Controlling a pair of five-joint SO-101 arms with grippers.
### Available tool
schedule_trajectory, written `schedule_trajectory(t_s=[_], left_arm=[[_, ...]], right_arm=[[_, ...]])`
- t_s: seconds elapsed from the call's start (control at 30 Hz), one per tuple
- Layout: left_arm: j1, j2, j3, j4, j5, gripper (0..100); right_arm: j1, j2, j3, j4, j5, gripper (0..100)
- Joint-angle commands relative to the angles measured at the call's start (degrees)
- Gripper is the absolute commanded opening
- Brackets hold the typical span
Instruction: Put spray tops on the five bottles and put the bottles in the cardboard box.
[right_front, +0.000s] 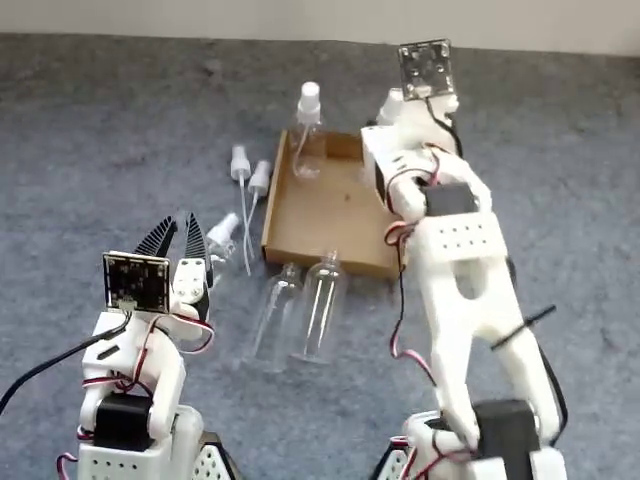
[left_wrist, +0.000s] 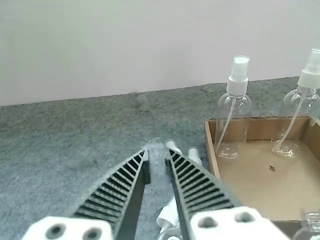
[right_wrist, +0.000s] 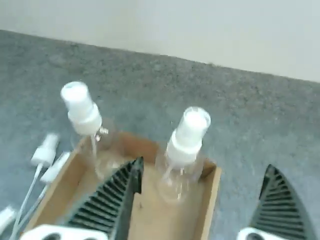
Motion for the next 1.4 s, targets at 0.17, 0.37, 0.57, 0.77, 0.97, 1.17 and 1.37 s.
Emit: schedule_trajectory(t_s=[0.17, 0.37, 0.57, 0.77, 0.97, 1.17, 1.37], left_arm=[[-0.5, 0.2, -0.4, -0.8, 0.3, 1], [-3.1, 0.2, 0.3, 2.3, -3.8, 1], [-11.8, -0.3, 5.5, 6.6, -6.1, 1], [-12.4, -0.3, 7.0, 6.6, -6.1, 1], [-12.5, -0.3, 7.2, 6.6, -6.2, 1], [-12.5, -0.3, 7.3, 6.6, -6.2, 1], [-12.4, -0.3, 7.3, 6.6, -6.2, 1]], right_arm=[[-14.3, -11.4, -0.7, 31.5, 0.3, 30.4], [-26.2, -9.5, 4.2, 34.7, -7.6, 30.4], [-32.4, -6.5, 7.6, 33.1, -23.0, 30.6], [-33.0, -1.4, 8.1, 29.4, -27.6, 30.7], [-32.0, 0.1, 8.8, 26.6, -27.6, 30.6], [-29.0, -0.5, 20.2, 14.6, -27.6, 30.4], [-28.0, -0.5, 25.0, 13.7, -27.6, 30.4]])
